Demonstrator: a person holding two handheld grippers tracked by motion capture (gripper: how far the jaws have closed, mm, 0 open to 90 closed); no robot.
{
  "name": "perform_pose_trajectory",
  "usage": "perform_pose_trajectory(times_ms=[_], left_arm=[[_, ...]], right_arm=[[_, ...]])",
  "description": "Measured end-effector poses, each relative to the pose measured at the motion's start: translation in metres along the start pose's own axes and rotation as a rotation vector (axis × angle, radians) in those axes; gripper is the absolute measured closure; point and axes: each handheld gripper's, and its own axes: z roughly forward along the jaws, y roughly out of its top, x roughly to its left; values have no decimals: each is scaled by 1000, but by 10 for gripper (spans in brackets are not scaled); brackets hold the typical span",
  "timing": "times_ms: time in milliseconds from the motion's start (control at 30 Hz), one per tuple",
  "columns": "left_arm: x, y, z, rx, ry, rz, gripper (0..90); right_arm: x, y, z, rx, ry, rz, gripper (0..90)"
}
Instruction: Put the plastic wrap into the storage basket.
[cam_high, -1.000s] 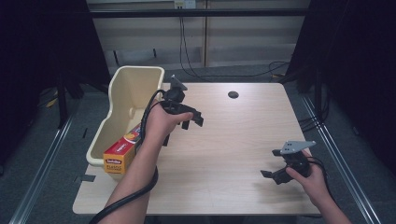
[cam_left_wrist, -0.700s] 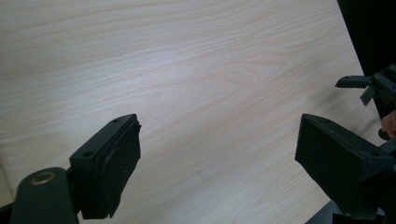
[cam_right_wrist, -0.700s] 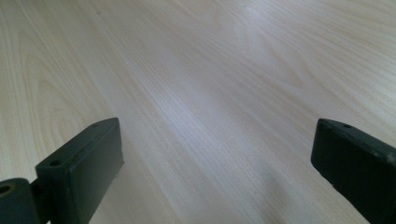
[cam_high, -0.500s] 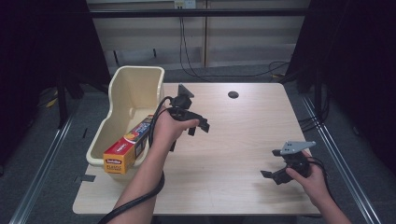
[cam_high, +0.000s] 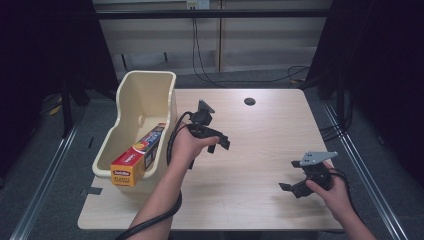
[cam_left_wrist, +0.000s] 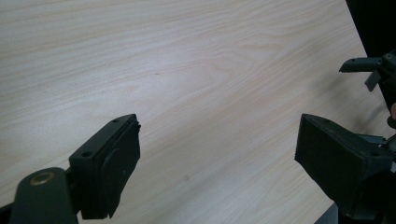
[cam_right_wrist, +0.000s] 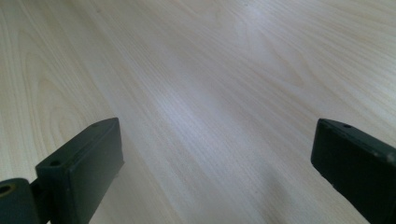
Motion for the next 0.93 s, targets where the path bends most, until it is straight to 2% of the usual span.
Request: perform_pose_trajectory(times_ms=[267, 333, 433, 633, 733, 933], left_arm=[[-3, -7, 16, 2, -6, 15, 138], [-3, -10, 21, 7, -6, 37, 136], [-3, -14, 28, 13, -7, 45, 134], [-1, -24, 42, 16, -17, 55, 132], [1, -29, 48, 20, -3, 57, 131], [6, -39, 57, 31, -9, 68, 130]], right_arm=[[0, 0, 0, -1, -4, 3, 19], [0, -1, 0, 3, -6, 8, 19], [-1, -2, 0, 5, -8, 5, 19], [-1, -2, 1, 4, -13, 6, 19], [-1, -2, 1, 8, -15, 13, 19], [-1, -4, 3, 15, -19, 6, 19]])
